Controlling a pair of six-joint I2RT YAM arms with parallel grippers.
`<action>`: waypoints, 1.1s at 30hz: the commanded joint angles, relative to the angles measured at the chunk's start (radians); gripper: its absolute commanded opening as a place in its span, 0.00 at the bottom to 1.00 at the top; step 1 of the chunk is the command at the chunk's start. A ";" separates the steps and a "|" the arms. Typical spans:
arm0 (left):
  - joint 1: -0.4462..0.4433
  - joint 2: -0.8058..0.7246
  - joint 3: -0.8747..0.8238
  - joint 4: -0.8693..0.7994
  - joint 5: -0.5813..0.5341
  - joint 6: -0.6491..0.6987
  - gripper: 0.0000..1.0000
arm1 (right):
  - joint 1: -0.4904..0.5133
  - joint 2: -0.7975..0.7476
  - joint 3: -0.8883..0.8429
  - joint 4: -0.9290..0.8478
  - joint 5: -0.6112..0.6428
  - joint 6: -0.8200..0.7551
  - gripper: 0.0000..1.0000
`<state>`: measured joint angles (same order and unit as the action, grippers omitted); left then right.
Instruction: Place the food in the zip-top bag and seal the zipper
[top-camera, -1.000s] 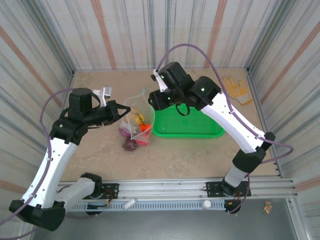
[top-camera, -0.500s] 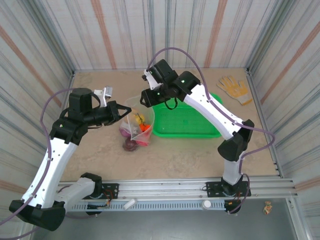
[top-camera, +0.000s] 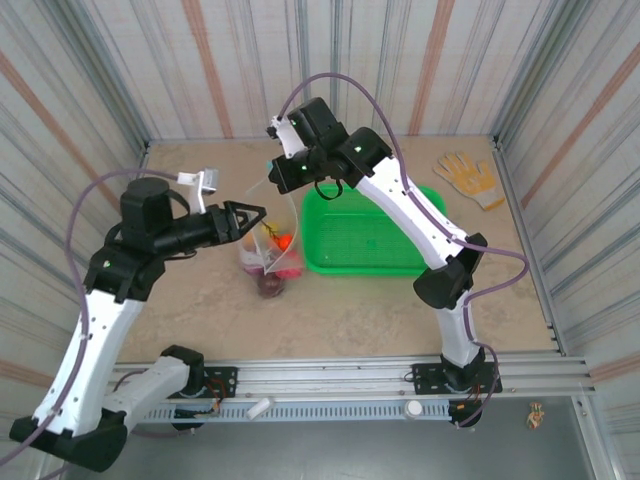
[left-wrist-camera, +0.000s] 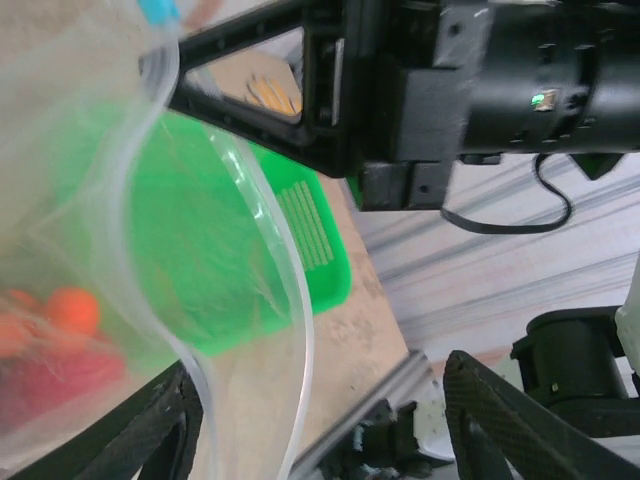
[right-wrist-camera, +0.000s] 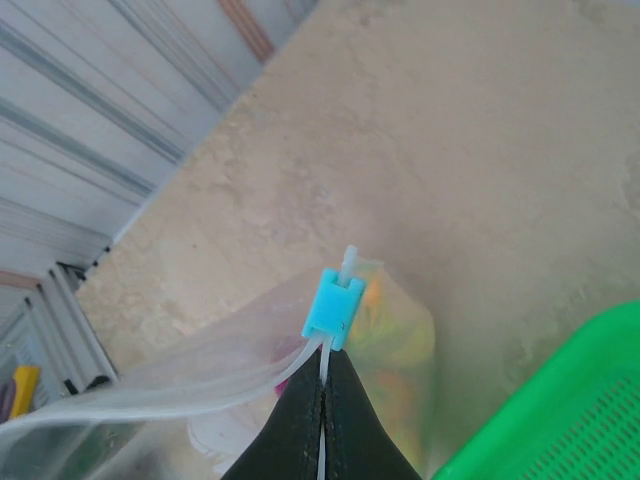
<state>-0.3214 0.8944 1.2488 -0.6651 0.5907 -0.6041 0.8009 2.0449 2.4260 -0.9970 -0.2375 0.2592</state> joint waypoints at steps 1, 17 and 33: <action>-0.008 -0.025 0.091 -0.071 -0.120 0.101 0.67 | 0.004 -0.017 0.031 0.078 -0.052 -0.052 0.00; -0.072 0.025 0.240 -0.181 -0.532 0.328 0.61 | 0.048 -0.195 -0.295 0.369 -0.218 -0.522 0.00; -0.075 0.019 0.107 -0.043 -0.405 0.400 0.63 | -0.079 -0.210 -0.256 0.375 -0.623 -0.850 0.00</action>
<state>-0.3874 0.9165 1.4158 -0.7902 0.0616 -0.2497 0.7368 1.8694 2.1639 -0.6273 -0.7200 -0.4667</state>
